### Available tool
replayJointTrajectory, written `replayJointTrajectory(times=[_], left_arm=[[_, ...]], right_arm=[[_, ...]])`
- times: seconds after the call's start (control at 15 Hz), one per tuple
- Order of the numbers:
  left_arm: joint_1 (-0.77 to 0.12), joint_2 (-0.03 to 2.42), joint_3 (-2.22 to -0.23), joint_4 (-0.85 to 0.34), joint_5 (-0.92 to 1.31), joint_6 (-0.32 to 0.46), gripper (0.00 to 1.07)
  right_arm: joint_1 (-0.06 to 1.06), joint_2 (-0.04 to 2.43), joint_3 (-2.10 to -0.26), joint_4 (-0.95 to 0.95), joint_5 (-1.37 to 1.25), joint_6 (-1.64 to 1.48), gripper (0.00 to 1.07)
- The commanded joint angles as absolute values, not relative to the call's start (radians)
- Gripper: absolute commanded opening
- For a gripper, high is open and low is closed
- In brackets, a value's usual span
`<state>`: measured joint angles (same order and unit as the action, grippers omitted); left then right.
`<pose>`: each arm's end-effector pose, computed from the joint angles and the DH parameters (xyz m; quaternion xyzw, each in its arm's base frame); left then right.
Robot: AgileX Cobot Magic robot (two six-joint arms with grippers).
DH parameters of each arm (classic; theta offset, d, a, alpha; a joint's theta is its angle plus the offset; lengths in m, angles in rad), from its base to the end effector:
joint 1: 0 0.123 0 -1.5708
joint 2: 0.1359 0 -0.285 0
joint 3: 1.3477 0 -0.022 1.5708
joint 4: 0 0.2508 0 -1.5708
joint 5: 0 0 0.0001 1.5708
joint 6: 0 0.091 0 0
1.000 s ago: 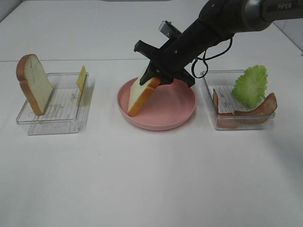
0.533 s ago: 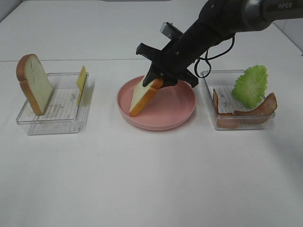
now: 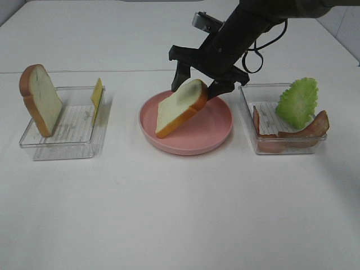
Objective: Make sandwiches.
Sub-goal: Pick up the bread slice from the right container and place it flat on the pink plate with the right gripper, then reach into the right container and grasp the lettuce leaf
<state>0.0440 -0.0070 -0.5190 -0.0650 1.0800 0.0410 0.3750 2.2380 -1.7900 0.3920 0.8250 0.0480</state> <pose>-0.0088 -0.0056 0.2811 0.0007 0.8510 -0.0101 0.5250 0.4404 0.2008 0.1733 -0.0557 0.9666 0.2014 0.1487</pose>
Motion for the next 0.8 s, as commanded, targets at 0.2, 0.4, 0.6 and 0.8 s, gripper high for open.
replayJointTrajectory(times=[0.2, 0.4, 0.6, 0.8], left_arm=[[0.038, -0.021, -0.517, -0.071, 1.070, 0.041, 0.98], [0.038, -0.021, -0.517, -0.071, 1.070, 0.041, 0.98], [0.038, -0.021, -0.517, -0.071, 1.070, 0.041, 0.98], [0.038, -0.021, -0.517, -0.071, 1.070, 0.041, 0.98]], right_arm=[[0.371, 2.182, -1.804, 0.201, 0.922, 0.137, 0.77], [0.373, 2.132, -1.867, 0.167, 0.962, 0.136, 0.84], [0.370, 2.132, -1.971, 0.038, 1.180, 0.136, 0.90], [0.293, 2.132, -2.073, 0.006, 1.289, 0.110, 0.90]])
